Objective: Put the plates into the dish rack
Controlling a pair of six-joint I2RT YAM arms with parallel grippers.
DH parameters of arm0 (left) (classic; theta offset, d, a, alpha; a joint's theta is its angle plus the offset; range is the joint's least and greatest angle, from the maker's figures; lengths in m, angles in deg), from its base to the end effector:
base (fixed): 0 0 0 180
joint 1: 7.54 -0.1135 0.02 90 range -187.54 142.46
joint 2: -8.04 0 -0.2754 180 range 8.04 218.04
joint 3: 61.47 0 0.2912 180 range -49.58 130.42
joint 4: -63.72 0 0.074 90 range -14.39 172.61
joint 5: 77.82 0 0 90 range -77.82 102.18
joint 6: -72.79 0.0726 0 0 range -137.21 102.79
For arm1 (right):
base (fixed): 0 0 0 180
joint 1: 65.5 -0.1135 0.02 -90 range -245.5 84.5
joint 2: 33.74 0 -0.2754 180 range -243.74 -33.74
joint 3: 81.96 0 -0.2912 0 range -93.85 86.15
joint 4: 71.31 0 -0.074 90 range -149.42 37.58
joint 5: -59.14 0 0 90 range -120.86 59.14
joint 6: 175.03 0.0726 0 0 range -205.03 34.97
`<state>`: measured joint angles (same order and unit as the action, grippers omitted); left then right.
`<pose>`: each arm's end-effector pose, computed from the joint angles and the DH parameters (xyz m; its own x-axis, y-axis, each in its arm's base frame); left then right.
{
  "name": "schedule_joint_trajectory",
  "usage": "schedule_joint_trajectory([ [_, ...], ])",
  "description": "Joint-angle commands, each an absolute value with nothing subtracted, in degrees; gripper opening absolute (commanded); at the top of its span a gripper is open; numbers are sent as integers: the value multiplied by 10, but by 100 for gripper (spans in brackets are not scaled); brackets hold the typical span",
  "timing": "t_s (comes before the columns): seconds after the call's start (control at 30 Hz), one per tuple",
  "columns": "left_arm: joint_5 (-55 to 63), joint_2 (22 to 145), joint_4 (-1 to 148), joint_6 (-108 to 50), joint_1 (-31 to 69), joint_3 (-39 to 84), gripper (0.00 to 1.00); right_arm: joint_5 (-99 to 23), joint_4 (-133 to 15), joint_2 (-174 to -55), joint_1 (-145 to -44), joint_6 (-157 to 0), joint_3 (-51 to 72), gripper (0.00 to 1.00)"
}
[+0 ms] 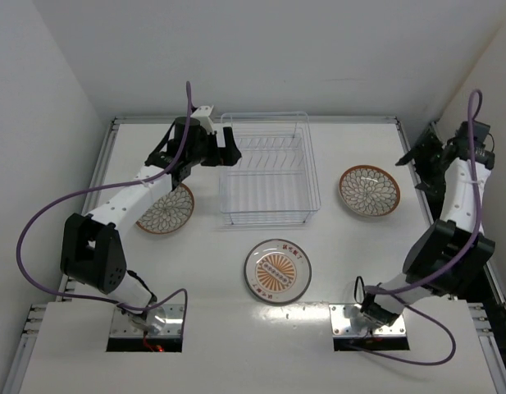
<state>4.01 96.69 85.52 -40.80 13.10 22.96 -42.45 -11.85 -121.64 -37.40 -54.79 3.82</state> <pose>0.4034 -0.1630 0.3034 -0.5637 -0.2110 -0.7986 0.2650 0.8695 -0.4168 0.3477 -0.1691 0.3047 -0.4309 0.7894 -0.4373 0.6622 0.6058 0.4410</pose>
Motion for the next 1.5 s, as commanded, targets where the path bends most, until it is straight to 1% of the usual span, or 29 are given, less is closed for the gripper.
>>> schedule_joint_trajectory([
  [0.0, 46, 959, 845, -407, 133, 247, 99, -531, -183, -1206, -339, -527, 44, 83],
  [0.07, 46, 959, 845, -407, 133, 247, 99, -516, -173, -1217, -333, -527, 39, 83],
  [0.13, 46, 959, 845, -407, 133, 247, 99, -510, -173, -1232, -317, -516, 71, 83],
  [0.23, 41, 966, 845, -407, 133, 247, 99, -516, -213, -1243, -290, -501, 140, 82],
  [0.4, 41, 971, 845, -407, 133, 247, 99, -529, -270, -1291, -266, -494, 193, 80],
  [0.63, 41, 971, 850, -407, 133, 247, 99, -542, -283, -1380, -253, -536, 177, 80],
  [0.67, 46, 976, 850, -407, 133, 247, 99, -548, -283, -1392, -253, -543, 171, 83],
  [0.87, 52, 976, 855, -412, 133, 247, 99, -577, -283, -1465, -253, -563, 134, 83],
  [0.97, 52, 976, 855, -412, 133, 247, 99, -605, -288, -1506, -260, -569, 111, 76],
  [1.0, 52, 976, 855, -412, 133, 252, 99, -620, -288, -1516, -260, -569, 111, 72],
  [1.03, 52, 976, 855, -412, 133, 252, 99, -625, -288, -1533, -260, -569, 103, 70],
  [1.1, 58, 976, 861, -412, 133, 252, 99, -636, -296, -1541, -266, -569, 103, 65],
  [1.23, 58, 976, 861, -412, 133, 252, 99, -643, -302, -1563, -272, -576, 87, 50],
  [1.33, 58, 976, 861, -412, 133, 252, 99, -660, -295, -1591, -286, -589, 71, 43],
  [1.37, 58, 976, 861, -412, 133, 252, 99, -670, -295, -1596, -292, -589, 70, 38],
  [1.43, 58, 976, 861, -412, 133, 252, 99, -662, -287, -1596, -298, -594, 64, 35],
  [1.47, 58, 976, 861, -412, 133, 252, 99, -662, -287, -1596, -298, -595, 64, 28],
])
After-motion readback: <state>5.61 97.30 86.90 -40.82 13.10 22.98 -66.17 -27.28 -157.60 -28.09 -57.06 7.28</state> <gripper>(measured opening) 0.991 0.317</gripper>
